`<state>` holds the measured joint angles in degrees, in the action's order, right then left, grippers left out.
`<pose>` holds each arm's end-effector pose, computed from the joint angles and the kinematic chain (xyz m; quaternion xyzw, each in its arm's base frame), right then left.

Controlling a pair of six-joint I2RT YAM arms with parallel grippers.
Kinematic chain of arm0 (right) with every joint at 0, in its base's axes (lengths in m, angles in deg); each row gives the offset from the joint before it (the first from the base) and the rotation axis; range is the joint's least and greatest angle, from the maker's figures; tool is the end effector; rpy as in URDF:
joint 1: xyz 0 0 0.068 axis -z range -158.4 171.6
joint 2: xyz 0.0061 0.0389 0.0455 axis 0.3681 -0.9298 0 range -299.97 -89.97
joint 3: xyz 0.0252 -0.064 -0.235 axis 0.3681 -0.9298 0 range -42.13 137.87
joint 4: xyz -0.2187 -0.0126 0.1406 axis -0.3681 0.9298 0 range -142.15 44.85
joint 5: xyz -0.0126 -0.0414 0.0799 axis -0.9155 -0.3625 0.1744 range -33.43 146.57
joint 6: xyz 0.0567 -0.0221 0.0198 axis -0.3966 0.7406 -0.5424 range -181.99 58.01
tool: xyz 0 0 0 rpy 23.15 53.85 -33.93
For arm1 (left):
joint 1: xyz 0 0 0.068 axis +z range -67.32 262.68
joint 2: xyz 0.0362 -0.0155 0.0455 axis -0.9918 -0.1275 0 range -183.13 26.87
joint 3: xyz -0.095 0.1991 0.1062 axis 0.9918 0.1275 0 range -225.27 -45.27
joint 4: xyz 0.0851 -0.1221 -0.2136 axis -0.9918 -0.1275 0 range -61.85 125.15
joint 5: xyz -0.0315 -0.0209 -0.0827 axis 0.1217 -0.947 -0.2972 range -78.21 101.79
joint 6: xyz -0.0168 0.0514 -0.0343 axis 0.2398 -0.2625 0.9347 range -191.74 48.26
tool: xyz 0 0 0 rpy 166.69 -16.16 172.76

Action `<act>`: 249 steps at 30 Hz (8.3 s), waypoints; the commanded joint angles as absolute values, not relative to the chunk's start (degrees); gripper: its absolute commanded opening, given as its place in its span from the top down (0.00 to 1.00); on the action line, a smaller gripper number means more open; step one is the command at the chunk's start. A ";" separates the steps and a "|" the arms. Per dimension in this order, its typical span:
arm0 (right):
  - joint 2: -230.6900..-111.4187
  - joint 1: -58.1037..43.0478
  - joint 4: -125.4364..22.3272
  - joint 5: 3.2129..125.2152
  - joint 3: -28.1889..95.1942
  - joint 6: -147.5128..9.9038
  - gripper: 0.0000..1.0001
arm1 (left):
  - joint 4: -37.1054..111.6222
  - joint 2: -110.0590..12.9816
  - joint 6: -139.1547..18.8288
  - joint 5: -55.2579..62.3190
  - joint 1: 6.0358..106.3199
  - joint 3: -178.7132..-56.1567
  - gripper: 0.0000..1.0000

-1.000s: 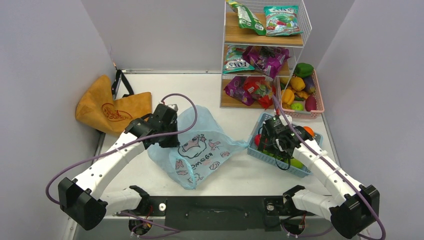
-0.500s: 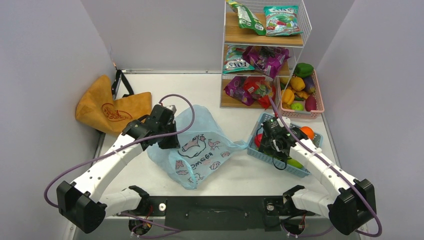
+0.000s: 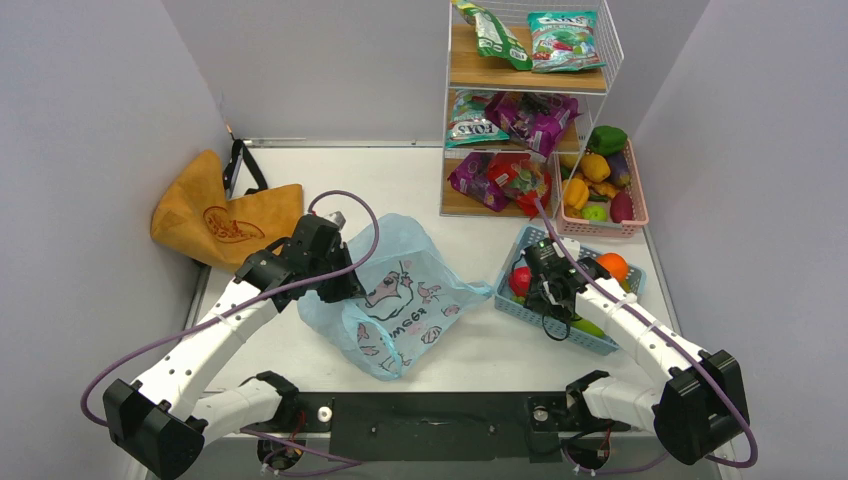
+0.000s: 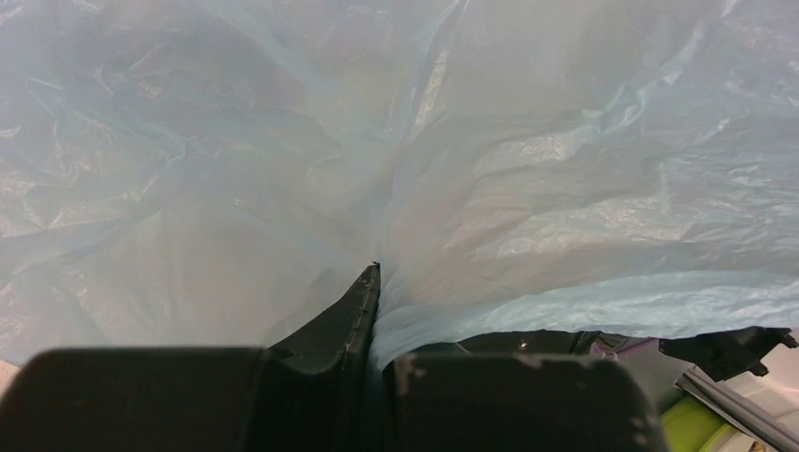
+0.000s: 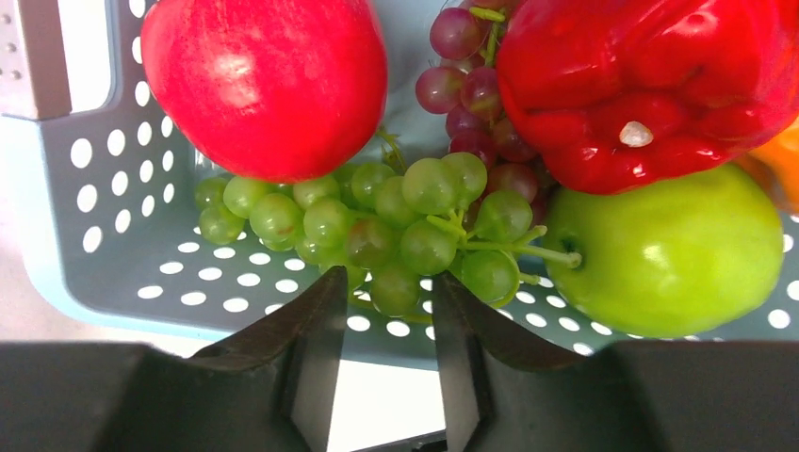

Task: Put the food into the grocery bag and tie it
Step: Pick up the fake fruit from the bin, then place the fake fruit in the grocery bag, then pick up the fake fruit from the bin.

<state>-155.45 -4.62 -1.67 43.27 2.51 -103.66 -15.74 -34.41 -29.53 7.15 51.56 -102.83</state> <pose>0.1942 0.0829 0.1809 0.1504 0.9687 -0.0048 0.1976 0.1912 -0.1200 0.2631 -0.0798 0.9486 -0.2123 0.2206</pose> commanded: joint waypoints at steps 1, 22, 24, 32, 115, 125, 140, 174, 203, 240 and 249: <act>-155.68 -4.26 -3.71 41.60 1.67 -104.16 0.70 | -11.86 -33.62 -27.15 5.34 51.84 -102.71 1.00; -149.05 -4.15 5.28 37.88 26.51 -98.29 1.00 | -14.09 -35.11 -12.06 5.68 51.83 -107.47 1.00; -148.82 -4.18 5.27 37.60 28.74 -97.71 1.00 | -12.97 -35.05 -9.87 5.00 51.83 -107.50 1.00; -147.47 -4.20 4.41 39.71 35.68 -95.23 1.00 | -9.47 -35.96 -6.20 4.95 51.99 -107.91 1.00; -161.93 -25.69 -7.08 58.93 55.98 -90.86 0.11 | 7.76 -36.33 6.07 -5.35 56.13 -102.41 1.00; -158.27 -25.19 -0.82 48.01 54.16 -87.88 0.12 | 1.97 -34.99 2.44 -0.94 56.52 -104.01 1.00; -145.39 -11.33 5.32 36.10 29.76 -92.90 0.10 | -3.84 -35.45 -5.69 -0.34 58.14 -109.50 1.00; -152.79 19.84 -1.65 36.95 17.86 -100.82 0.00 | -0.22 -44.13 -7.73 -0.71 46.73 -108.53 1.00; -167.78 33.90 -7.42 41.39 16.89 -106.11 0.03 | -5.38 -48.40 -10.34 -3.11 46.77 -114.71 1.00; -142.27 16.84 -16.20 60.55 24.50 -102.53 1.00 | -5.86 -48.48 -8.93 -0.31 45.53 -115.69 1.00; -139.22 9.94 -21.11 66.50 30.31 -101.25 1.00 | -4.48 -47.41 -8.28 0.16 45.49 -114.57 1.00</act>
